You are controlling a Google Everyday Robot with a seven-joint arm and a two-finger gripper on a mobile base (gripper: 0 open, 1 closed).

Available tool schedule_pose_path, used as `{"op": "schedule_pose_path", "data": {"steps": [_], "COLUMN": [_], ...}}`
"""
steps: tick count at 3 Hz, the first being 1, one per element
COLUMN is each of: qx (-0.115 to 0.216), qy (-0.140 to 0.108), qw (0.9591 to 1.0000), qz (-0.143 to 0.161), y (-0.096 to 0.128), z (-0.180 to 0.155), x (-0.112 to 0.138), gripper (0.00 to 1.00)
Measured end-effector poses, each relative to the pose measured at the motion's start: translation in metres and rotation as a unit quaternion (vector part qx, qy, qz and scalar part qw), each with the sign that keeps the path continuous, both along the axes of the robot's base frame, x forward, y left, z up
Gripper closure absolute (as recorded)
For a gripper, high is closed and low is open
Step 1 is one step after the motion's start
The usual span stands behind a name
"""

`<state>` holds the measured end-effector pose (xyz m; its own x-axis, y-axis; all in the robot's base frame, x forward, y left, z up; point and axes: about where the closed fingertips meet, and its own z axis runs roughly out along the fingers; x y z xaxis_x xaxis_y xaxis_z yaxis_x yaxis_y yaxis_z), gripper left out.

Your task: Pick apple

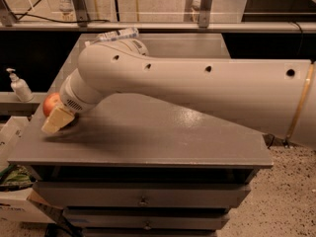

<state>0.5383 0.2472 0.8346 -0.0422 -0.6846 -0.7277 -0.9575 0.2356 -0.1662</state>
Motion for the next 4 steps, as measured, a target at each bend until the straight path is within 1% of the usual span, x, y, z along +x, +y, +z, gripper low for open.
{"op": "schedule_pose_path", "data": {"steps": [1, 2, 3, 4], "qx": [0.024, 0.045, 0.082, 0.121], "qy": [0.015, 0.020, 0.022, 0.009], "qw": [0.9995, 0.9986, 0.9962, 0.9924], "qz": [-0.013, -0.020, -0.022, -0.019], "y": [-0.001, -0.002, -0.005, -0.018], "z": [-0.010, -0.011, -0.003, 0.024], "x": [0.002, 0.002, -0.001, -0.007], "gripper": [0.41, 0.64, 0.87, 1.00]}}
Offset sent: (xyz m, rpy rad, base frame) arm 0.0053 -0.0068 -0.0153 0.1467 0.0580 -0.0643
